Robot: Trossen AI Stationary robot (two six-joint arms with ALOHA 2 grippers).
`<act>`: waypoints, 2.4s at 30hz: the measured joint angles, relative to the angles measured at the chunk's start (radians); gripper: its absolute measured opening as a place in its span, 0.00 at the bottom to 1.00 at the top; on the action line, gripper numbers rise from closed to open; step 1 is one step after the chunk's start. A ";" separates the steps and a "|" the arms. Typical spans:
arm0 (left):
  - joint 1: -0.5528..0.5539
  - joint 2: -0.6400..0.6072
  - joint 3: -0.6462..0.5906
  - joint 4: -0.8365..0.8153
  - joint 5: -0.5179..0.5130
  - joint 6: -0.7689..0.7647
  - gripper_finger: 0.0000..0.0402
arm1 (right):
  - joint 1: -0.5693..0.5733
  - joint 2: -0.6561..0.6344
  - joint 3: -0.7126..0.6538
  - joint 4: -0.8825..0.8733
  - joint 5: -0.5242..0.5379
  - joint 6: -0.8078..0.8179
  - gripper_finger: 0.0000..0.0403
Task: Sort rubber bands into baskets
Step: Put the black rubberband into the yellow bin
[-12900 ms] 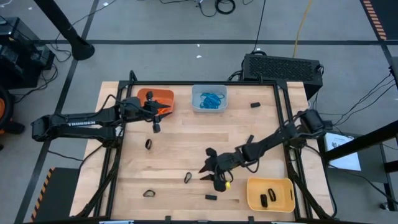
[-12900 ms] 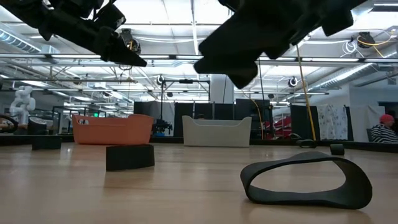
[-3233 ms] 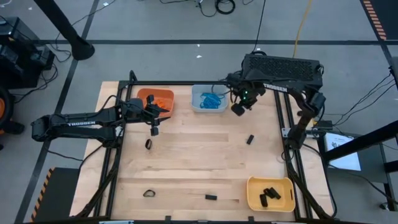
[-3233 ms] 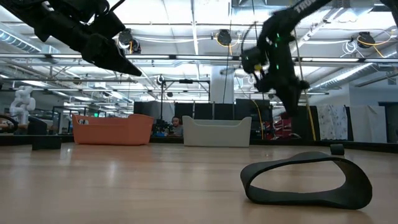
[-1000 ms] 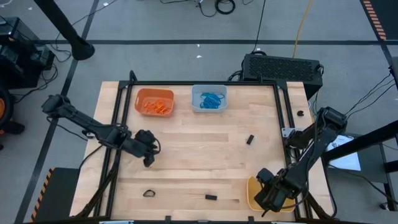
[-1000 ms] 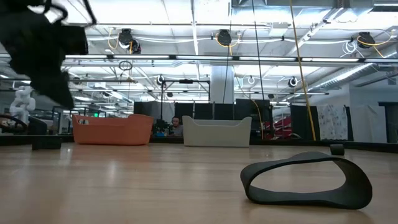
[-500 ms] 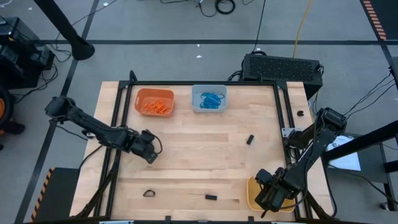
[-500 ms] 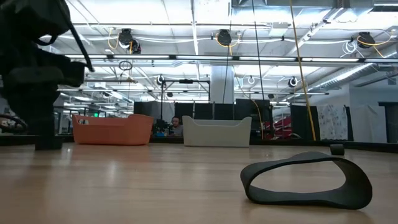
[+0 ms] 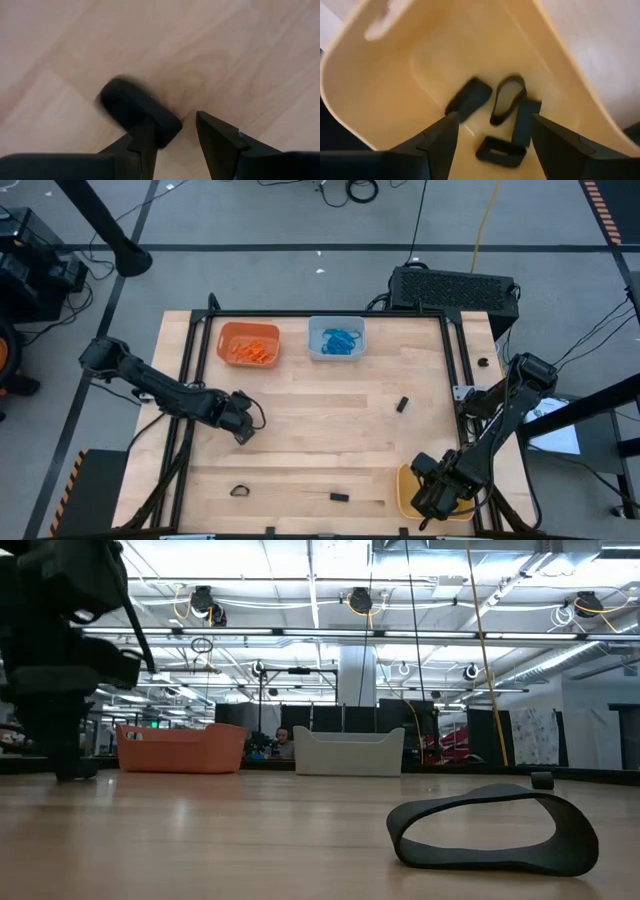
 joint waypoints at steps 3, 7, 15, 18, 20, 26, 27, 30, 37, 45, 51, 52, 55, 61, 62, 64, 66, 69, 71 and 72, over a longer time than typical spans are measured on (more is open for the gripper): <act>0.000 0.049 0.002 0.046 0.010 0.068 0.34 | -0.002 0.000 0.000 -0.001 -0.068 0.011 0.58; -0.003 0.065 0.014 0.091 -0.007 0.142 0.29 | -0.002 0.000 0.000 -0.005 -0.098 0.036 0.58; -0.013 0.062 0.144 0.148 -0.044 0.413 0.02 | -0.017 -0.003 0.000 -0.026 -0.064 0.018 0.58; -0.041 0.060 0.196 0.337 -0.028 0.617 0.01 | -0.023 -0.003 0.000 -0.027 -0.034 -0.015 0.58; -0.067 0.062 0.203 0.549 0.016 0.749 0.01 | -0.025 -0.003 0.000 -0.025 0.009 -0.023 0.58; -0.093 0.127 0.206 1.022 0.120 0.969 0.01 | -0.026 -0.003 0.007 0.003 0.171 -0.041 0.58; -0.092 0.145 0.206 1.071 0.124 0.980 0.01 | -0.026 -0.003 0.012 0.016 0.189 -0.038 0.58; -0.085 0.208 0.206 1.187 0.141 0.989 0.01 | -0.026 -0.003 0.045 0.047 0.243 -0.066 0.58; -0.072 0.388 0.275 1.336 0.188 0.988 0.00 | -0.025 -0.003 0.176 0.062 0.521 -0.285 0.58; -0.072 0.544 0.447 1.328 0.204 1.040 0.00 | -0.054 -0.001 0.201 0.200 0.852 -0.652 0.58; -0.059 0.614 0.535 1.332 0.210 1.049 0.00 | -0.129 0.024 0.201 0.344 0.824 -0.857 0.58; -0.059 0.619 0.544 1.330 0.213 1.057 0.00 | -0.140 0.032 0.201 0.357 0.808 -0.876 0.58; -0.057 0.629 0.555 1.329 0.217 1.076 0.00 | -0.177 0.047 0.201 0.369 0.746 -0.901 0.58; -0.051 0.629 0.556 1.319 0.223 1.076 0.00 | -0.243 0.068 0.201 0.392 0.617 -0.910 0.58; -0.049 0.629 0.556 1.311 0.223 1.076 0.00 | -0.248 0.068 0.201 0.394 0.597 -0.909 0.58; -0.044 0.629 0.556 1.279 0.223 1.074 0.00 | -0.258 0.067 0.201 0.407 0.547 -0.909 0.58; -0.038 0.629 0.556 1.241 0.214 1.072 0.00 | -0.262 0.067 0.201 0.413 0.503 -0.909 0.58; -0.032 0.629 0.556 1.227 0.202 1.068 0.00 | -0.262 0.067 0.201 0.431 0.448 -0.916 0.58; -0.033 0.629 0.556 1.225 0.201 1.069 0.00 | -0.258 0.067 0.201 0.426 0.425 -0.923 0.58; -0.033 0.629 0.556 1.225 0.201 1.069 0.00 | -0.255 0.067 0.201 0.426 0.427 -0.932 0.58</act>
